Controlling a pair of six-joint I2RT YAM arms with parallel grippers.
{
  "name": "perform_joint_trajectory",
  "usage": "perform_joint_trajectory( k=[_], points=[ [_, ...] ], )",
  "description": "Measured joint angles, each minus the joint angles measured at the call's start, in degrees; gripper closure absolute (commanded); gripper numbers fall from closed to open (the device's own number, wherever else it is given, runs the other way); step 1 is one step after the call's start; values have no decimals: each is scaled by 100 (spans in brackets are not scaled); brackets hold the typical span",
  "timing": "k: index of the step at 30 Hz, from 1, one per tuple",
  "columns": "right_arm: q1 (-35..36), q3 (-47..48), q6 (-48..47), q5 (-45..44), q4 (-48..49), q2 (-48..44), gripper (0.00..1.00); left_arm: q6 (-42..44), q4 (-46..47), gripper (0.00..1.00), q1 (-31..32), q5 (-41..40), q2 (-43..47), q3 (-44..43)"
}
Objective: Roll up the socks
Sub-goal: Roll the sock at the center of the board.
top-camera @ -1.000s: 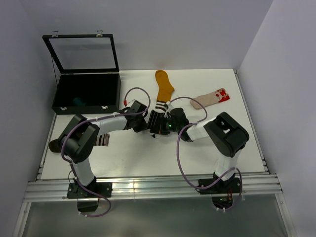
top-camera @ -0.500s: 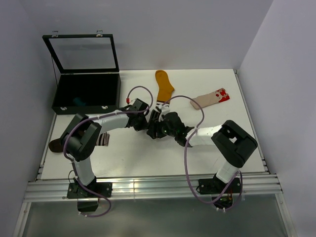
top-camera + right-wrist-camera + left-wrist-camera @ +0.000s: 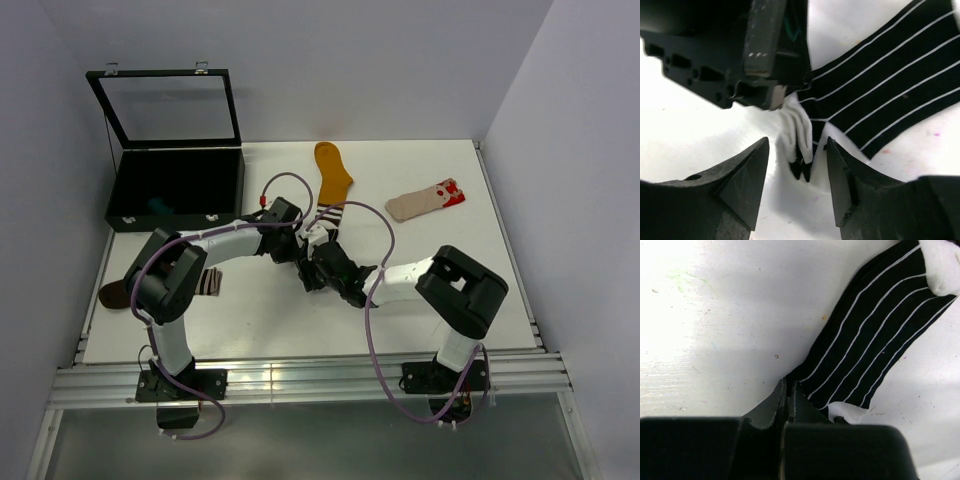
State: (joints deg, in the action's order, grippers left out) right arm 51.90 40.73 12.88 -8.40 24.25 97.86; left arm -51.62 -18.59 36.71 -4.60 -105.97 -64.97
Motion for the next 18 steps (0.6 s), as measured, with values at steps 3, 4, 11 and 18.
perform_joint_trajectory(
  k=[3, 4, 11, 18],
  points=[
    [24, 48, -118, -192, -4, 35, 50, 20, 2, 100, -13, 31, -2, 0],
    [35, 63, -151, -229, 4, 48, 53, 31, 4, 100, -13, 33, -2, 0],
    [74, 151, -269, -315, 15, 142, 78, 57, 9, 100, -15, 35, -2, 0],
    [61, 162, -160, -111, 15, 188, 100, 55, 76, 86, -61, 70, 15, 44]
  ],
)
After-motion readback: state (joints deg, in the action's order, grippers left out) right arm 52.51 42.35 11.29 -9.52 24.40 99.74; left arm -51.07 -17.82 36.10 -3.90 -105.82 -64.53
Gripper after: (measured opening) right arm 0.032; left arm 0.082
